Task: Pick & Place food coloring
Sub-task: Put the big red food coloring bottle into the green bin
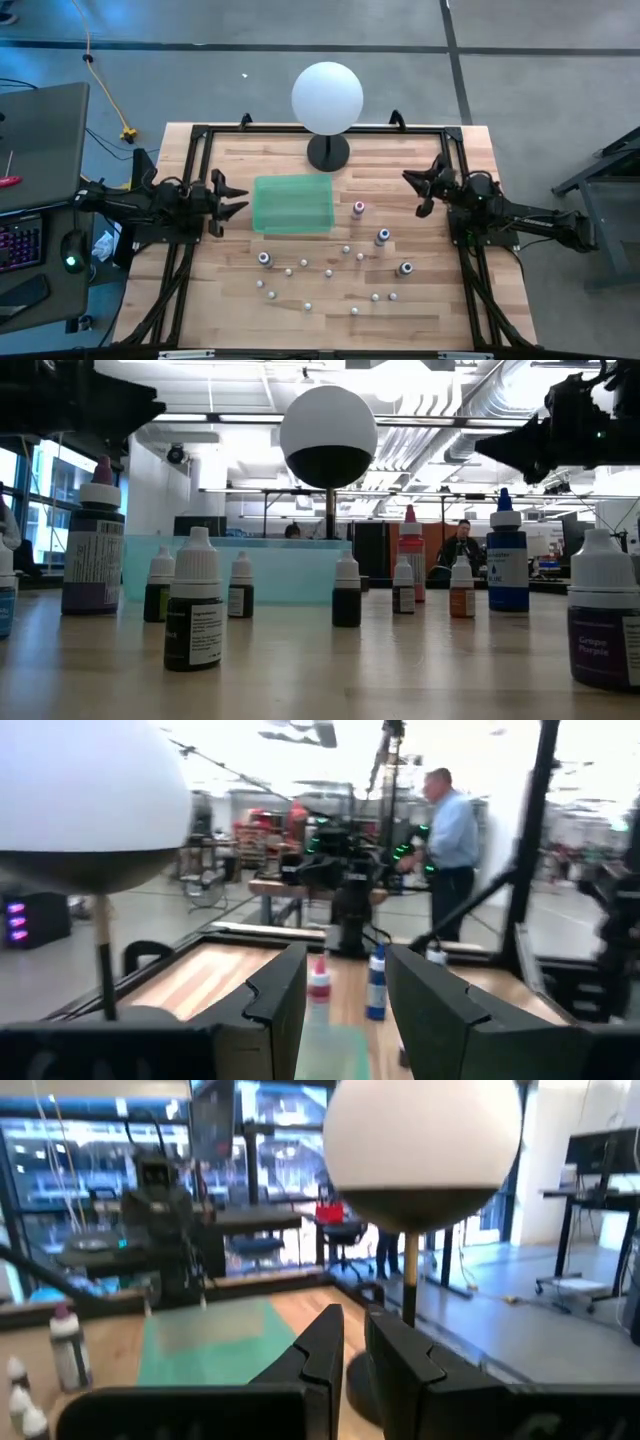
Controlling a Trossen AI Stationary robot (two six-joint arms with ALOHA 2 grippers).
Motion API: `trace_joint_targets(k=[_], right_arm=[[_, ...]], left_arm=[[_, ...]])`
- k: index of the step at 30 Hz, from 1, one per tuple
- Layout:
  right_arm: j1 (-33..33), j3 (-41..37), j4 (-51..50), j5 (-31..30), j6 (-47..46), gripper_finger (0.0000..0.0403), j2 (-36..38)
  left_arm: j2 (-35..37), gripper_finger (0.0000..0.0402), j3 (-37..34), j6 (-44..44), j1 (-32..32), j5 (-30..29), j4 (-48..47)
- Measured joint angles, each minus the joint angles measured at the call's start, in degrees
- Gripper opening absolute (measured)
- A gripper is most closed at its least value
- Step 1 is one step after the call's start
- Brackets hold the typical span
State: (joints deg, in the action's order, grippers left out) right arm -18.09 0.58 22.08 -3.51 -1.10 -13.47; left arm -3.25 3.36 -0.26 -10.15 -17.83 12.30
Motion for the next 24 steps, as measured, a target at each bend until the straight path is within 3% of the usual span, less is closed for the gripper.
trace_joint_targets(k=[7, 13, 18, 24], right_arm=[[0.0, 0.0, 11.6, 2.5, -3.7, 0.0039, -0.1], [0.0, 2.9, 12.6, 7.3, -6.1, 0.0055, -3.9], [0.0, 9.3, 12.5, 7.9, -2.4, 0.0098, -13.8], [2.1, 15.7, 12.0, 12.9, -1.3, 0.0141, -31.8]], left_arm=[[-1.6, 0.0135, 0.0, 0.3, 0.0, -8.5, 0.9], [-3.1, 0.0135, 0.0, 0.4, 0.0, -10.9, 4.4], [-3.3, 0.0135, 0.0, 0.4, 0.0, -10.9, 9.3], [-3.3, 0.0135, 1.7, 0.4, 0.0, -11.1, 10.5]])
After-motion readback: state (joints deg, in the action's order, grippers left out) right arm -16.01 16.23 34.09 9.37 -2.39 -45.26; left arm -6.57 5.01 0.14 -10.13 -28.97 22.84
